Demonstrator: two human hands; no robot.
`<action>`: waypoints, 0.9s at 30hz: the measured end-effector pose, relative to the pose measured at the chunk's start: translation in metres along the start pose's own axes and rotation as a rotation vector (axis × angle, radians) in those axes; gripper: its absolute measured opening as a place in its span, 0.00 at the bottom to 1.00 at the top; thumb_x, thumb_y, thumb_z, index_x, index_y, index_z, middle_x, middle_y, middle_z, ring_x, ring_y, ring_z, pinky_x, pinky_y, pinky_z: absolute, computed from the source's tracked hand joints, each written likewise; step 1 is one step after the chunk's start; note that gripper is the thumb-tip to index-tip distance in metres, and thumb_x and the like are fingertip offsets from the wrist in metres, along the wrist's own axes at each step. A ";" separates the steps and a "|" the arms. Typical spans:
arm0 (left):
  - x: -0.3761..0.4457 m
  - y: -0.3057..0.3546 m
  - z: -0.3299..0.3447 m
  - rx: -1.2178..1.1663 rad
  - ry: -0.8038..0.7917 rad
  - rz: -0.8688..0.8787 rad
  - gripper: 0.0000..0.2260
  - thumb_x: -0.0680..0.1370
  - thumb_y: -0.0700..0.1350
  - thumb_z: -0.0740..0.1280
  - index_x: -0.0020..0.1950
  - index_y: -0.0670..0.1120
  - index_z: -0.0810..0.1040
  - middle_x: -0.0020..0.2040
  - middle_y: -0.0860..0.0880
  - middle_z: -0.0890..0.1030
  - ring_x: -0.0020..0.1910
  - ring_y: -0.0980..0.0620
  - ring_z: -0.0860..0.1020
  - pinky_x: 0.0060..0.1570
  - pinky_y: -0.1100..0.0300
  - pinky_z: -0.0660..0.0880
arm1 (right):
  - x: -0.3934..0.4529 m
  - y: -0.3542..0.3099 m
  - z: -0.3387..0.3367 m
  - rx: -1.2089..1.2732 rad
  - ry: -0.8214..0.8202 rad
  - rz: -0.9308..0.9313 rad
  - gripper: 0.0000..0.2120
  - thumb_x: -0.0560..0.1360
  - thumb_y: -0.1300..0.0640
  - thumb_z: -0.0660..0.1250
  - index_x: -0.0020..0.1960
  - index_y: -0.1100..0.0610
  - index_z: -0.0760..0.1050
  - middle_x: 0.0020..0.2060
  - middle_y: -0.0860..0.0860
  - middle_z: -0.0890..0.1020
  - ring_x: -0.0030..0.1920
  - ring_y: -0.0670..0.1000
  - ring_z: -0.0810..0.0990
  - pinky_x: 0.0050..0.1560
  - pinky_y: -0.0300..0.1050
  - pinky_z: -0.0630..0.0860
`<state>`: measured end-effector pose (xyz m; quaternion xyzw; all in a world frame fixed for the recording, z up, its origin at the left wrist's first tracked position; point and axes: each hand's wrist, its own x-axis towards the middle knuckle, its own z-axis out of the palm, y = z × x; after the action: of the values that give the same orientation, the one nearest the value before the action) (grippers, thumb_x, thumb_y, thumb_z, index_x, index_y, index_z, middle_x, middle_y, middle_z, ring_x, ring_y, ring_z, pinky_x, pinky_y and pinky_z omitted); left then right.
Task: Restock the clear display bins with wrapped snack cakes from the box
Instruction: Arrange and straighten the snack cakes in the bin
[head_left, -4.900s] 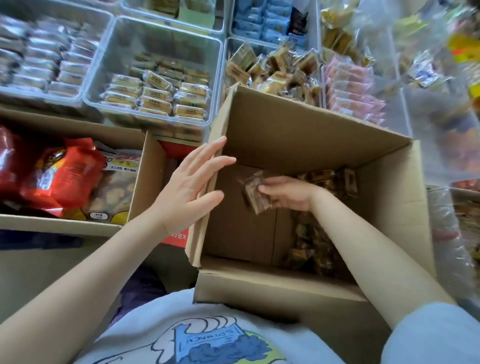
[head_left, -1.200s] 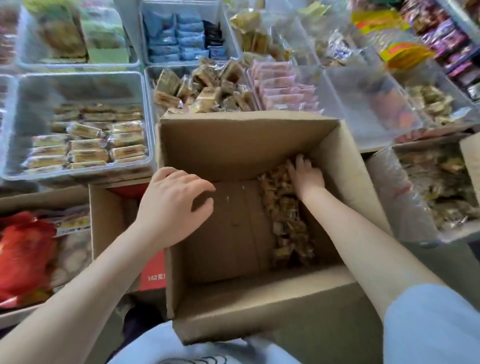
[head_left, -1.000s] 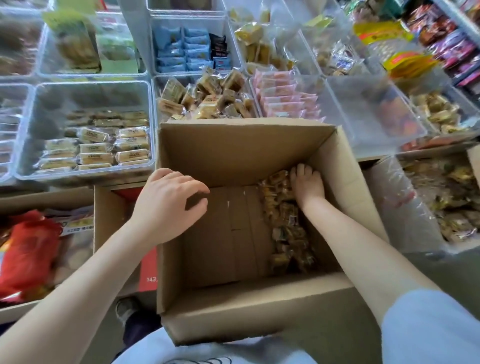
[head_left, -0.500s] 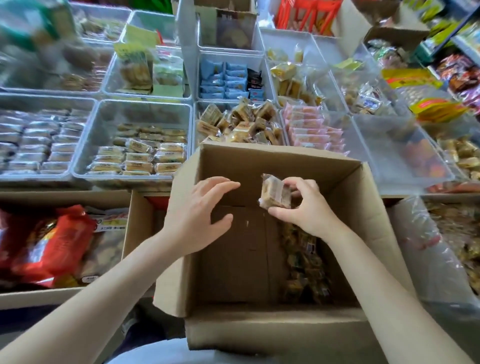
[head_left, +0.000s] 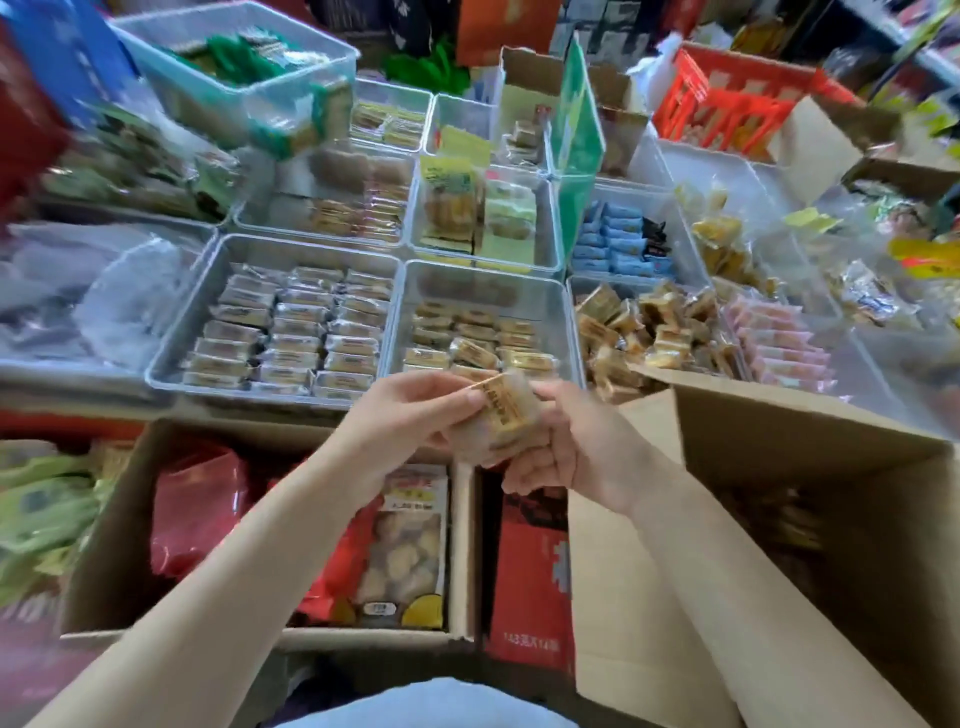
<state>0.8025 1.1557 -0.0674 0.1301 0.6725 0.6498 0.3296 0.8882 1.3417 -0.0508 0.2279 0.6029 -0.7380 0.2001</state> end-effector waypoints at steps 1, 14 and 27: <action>0.001 -0.003 -0.031 0.040 0.022 -0.016 0.07 0.75 0.45 0.75 0.51 0.47 0.86 0.47 0.46 0.87 0.44 0.52 0.83 0.45 0.59 0.81 | 0.021 -0.001 0.020 -0.053 0.072 -0.009 0.23 0.83 0.46 0.55 0.55 0.63 0.80 0.50 0.66 0.82 0.41 0.59 0.82 0.42 0.50 0.79; 0.078 -0.037 -0.271 0.424 0.133 0.132 0.17 0.72 0.48 0.78 0.57 0.61 0.78 0.49 0.55 0.84 0.47 0.59 0.82 0.49 0.61 0.78 | 0.213 -0.059 0.169 -0.784 0.136 -0.177 0.13 0.75 0.55 0.74 0.59 0.52 0.81 0.51 0.47 0.85 0.52 0.47 0.82 0.53 0.38 0.79; 0.253 -0.085 -0.367 1.373 0.079 0.155 0.24 0.78 0.41 0.60 0.75 0.46 0.68 0.76 0.45 0.68 0.76 0.46 0.65 0.77 0.46 0.49 | 0.414 -0.107 0.176 -0.550 0.605 -0.279 0.13 0.72 0.55 0.76 0.53 0.50 0.75 0.45 0.43 0.81 0.48 0.46 0.80 0.52 0.43 0.76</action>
<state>0.4097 1.0091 -0.2407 0.3330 0.9319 0.1031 0.1006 0.4724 1.1815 -0.1748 0.2887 0.8336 -0.4697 -0.0340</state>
